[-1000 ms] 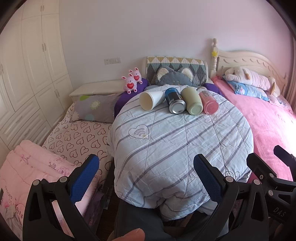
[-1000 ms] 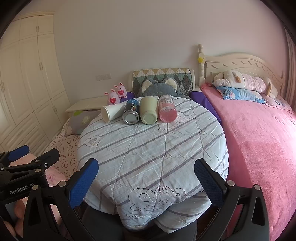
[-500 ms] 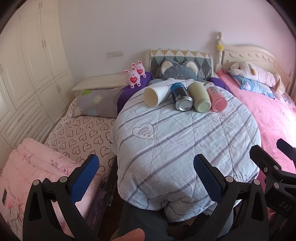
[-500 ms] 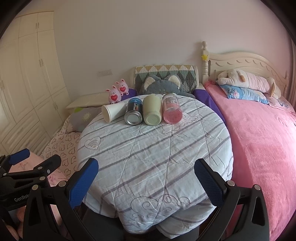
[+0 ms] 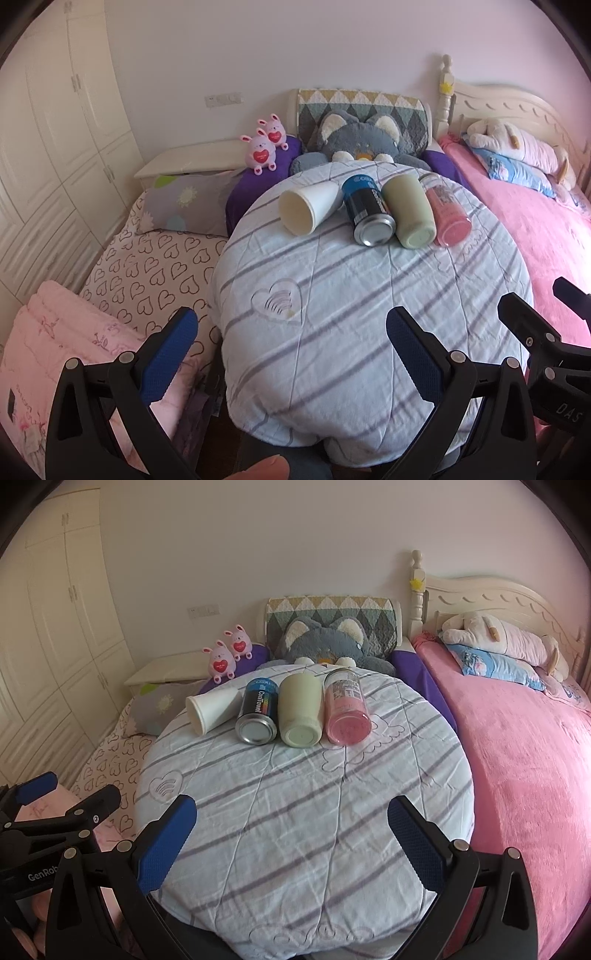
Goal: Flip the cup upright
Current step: 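Move the right tool toward the blue-and-black CoolTowel cup lying on the quilt, then close the right tool on the CoolTowel cup and lift it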
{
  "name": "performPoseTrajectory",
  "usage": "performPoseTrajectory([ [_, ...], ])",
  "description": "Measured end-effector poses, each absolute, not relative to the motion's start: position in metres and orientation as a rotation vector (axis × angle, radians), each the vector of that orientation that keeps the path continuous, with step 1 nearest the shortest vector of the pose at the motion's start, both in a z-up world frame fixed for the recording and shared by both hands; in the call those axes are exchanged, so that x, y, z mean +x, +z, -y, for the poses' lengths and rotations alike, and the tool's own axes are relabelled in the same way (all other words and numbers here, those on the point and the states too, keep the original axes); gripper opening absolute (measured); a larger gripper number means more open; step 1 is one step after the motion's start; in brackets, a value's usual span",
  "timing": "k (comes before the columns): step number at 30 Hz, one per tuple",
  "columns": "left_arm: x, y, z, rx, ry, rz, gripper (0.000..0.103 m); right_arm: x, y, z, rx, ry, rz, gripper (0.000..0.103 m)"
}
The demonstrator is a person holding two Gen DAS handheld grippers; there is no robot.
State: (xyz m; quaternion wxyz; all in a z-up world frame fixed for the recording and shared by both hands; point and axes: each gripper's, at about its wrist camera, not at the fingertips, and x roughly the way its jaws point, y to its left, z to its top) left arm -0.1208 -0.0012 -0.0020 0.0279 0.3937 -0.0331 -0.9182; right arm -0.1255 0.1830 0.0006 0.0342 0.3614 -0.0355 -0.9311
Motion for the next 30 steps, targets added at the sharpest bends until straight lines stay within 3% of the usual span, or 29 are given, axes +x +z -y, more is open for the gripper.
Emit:
performPoseTrajectory([
  [19,-0.240,-0.040,0.017,1.344,-2.750,0.071,0.103,-0.300,-0.038,-0.183,1.316,-2.801,0.054,0.103],
  [30,-0.267,-0.060,0.030,1.403,-2.725,0.050,0.103,-0.337,-0.048,-0.164,1.338,-2.725,0.034,0.103],
])
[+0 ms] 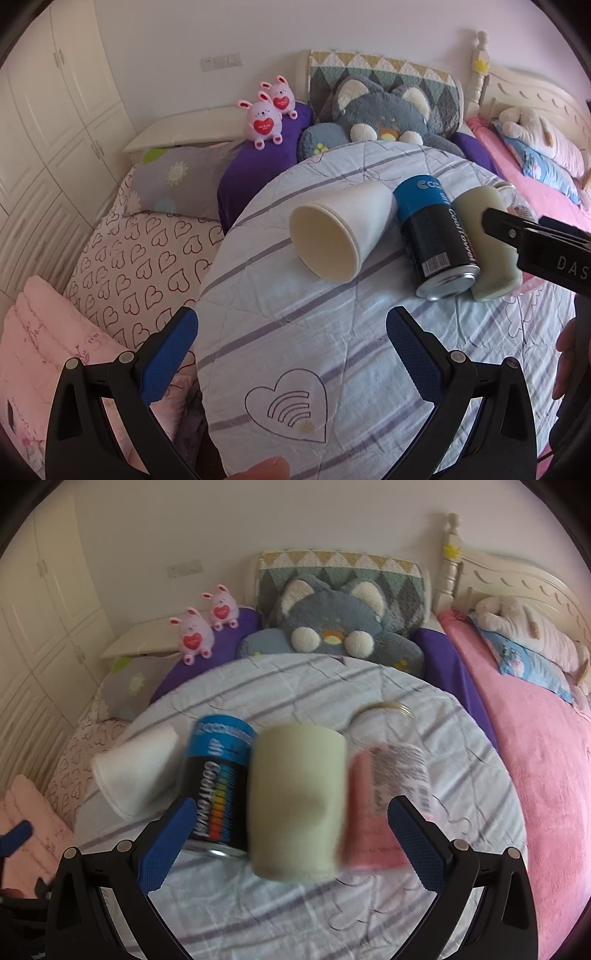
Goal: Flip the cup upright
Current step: 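Close the right tool on the CoolTowel cup and lift it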
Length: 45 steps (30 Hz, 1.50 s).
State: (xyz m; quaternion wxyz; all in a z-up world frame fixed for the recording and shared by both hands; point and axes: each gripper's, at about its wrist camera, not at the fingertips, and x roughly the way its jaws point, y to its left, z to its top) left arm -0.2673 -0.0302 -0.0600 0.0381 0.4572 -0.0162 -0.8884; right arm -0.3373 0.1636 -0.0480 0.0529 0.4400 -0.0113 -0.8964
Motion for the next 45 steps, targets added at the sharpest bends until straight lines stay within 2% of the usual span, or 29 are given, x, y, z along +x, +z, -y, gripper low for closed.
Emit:
performPoseTrajectory([
  [7,-0.271,-0.069,0.051,1.407,-2.709,-0.001,0.103,-0.353,-0.054,-0.111,1.346,-2.625,-0.093,0.103],
  [16,-0.273,-0.086,0.079,1.448,-2.683,-0.078,0.103,-0.365,-0.066,-0.091,1.418,-2.647,-0.212,0.103],
  [18,-0.273,-0.088,0.083,1.452,-2.686,-0.093,0.103,-0.366,-0.066,-0.087,1.429,-2.631,-0.224,0.099],
  [22,-0.274,-0.092,0.088,1.461,-2.689,-0.117,0.103,-0.371,-0.069,-0.080,1.461,-2.621,-0.280,0.099],
  [38,-0.277,-0.099,0.099,1.487,-2.685,-0.149,0.103,-0.391,-0.100,-0.085,1.623,-2.535,-0.186,0.093],
  [41,-0.277,-0.099,0.098,1.485,-2.690,-0.143,0.103,-0.393,-0.102,-0.085,1.632,-2.549,-0.224,0.088],
  [43,-0.277,-0.099,0.097,1.486,-2.690,-0.142,0.103,-0.393,-0.100,-0.084,1.624,-2.566,-0.244,0.081],
  [45,-0.277,-0.098,0.096,1.488,-2.692,-0.144,0.103,-0.393,-0.100,-0.084,1.627,-2.574,-0.282,0.068],
])
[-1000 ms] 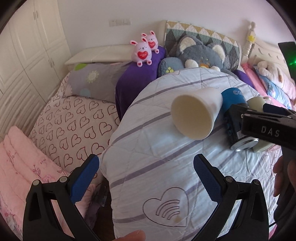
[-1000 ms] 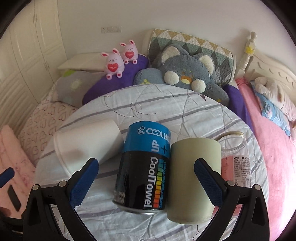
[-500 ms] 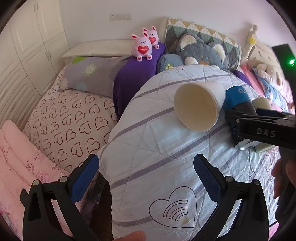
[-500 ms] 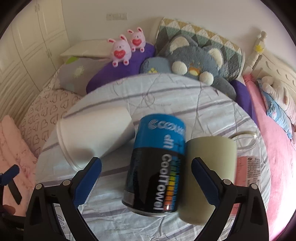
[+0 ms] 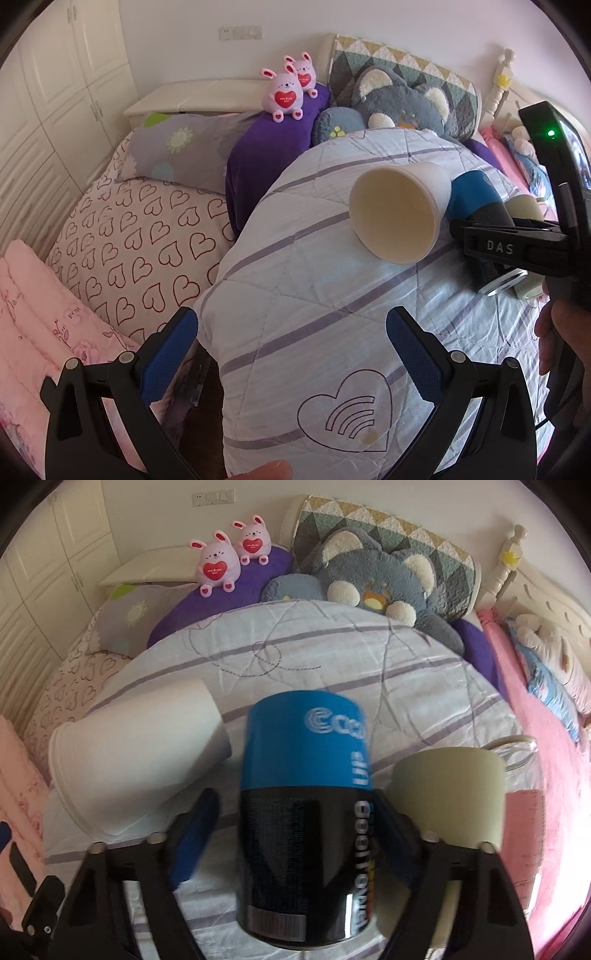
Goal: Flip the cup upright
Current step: 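Close the right tool on the CoolTowel cup and lift it, then lower the CoolTowel cup onto the quilt and open the right tool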
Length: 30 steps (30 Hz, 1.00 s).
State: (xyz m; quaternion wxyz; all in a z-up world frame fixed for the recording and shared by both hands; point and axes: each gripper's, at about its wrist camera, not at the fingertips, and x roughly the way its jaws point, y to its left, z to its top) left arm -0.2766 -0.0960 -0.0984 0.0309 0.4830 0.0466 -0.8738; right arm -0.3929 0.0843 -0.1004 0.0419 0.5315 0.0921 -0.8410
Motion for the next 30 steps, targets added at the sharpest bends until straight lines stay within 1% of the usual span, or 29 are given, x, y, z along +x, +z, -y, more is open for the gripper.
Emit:
performPoseTrajectory([
  [4,-0.272,-0.095,0.091,1.482,-2.702,-0.132,0.103,-0.393,-0.102,-0.079,1.623,-2.558,-0.346,0.068],
  [7,-0.269,-0.092,0.087,1.476,-2.704,-0.128,0.103,-0.394,-0.102,-0.078,1.618,-2.546,-0.358,0.067],
  [21,-0.242,-0.070,0.076,1.428,-2.722,-0.090,0.103,-0.351,-0.066,-0.098,1.475,-2.526,-0.095,0.067],
  [25,-0.226,-0.060,0.071,1.403,-2.733,-0.068,0.103,-0.320,-0.053,-0.111,1.418,-2.499,0.030,0.067],
  [30,-0.204,-0.050,0.060,1.375,-2.748,-0.032,0.103,-0.261,-0.047,-0.134,1.414,-2.500,0.096,0.068],
])
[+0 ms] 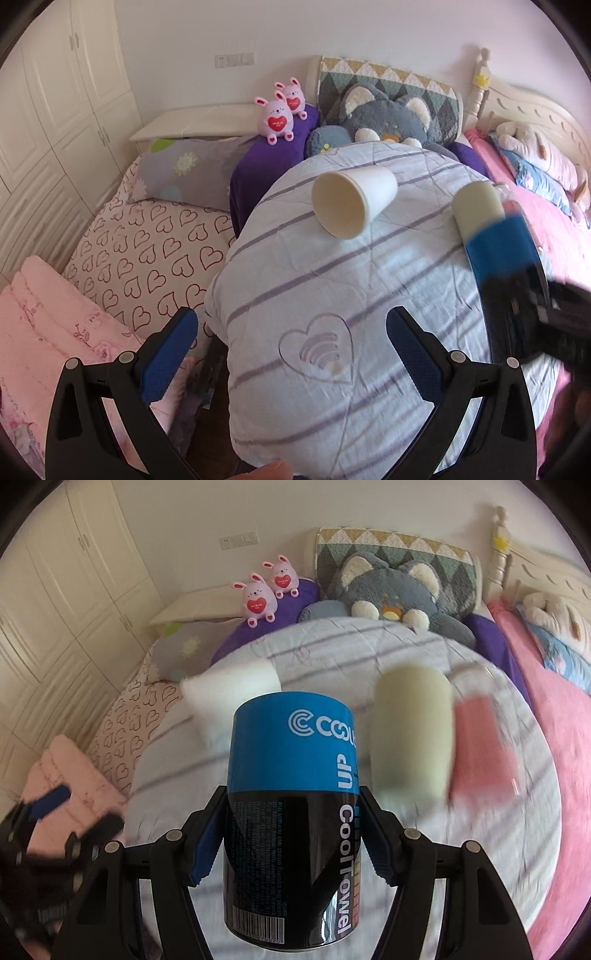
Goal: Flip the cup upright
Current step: 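Lower the CoolTowel cup onto the quilt and open the right tool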
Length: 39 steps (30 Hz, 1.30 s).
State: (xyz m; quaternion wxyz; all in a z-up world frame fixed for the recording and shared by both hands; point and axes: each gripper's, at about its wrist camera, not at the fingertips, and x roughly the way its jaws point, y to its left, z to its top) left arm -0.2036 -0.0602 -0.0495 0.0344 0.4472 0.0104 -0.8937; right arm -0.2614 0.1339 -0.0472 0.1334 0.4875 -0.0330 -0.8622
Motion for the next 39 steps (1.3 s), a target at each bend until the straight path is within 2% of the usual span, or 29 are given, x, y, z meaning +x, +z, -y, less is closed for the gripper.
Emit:
performPoseTrajectory([
  [7,-0.164,-0.044,0.030,1.368,-2.780,0.034,0.103,-0.192,-0.075,-0.157,1.506,-2.505,0.170,0.068],
  [12,-0.138,-0.040,0.014,1.357,-2.784,0.076,0.103,-0.185,-0.103,-0.156,1.533,-2.506,0.215,0.067],
  [21,-0.115,-0.031,0.014,1.316,-2.753,0.074,0.103,-0.180,-0.105,-0.150,1.474,-2.531,0.201,0.068],
  [24,-0.113,-0.030,0.013,1.313,-2.752,0.076,0.103,-0.177,-0.103,-0.151,1.460,-2.530,0.224,0.071],
  [26,-0.111,-0.028,0.012,1.310,-2.752,0.081,0.103,-0.174,-0.100,-0.152,1.438,-2.538,0.232,0.082],
  [39,-0.090,-0.012,-0.010,1.270,-2.761,0.105,0.103,-0.139,-0.052,-0.175,1.274,-2.626,0.264,0.083],
])
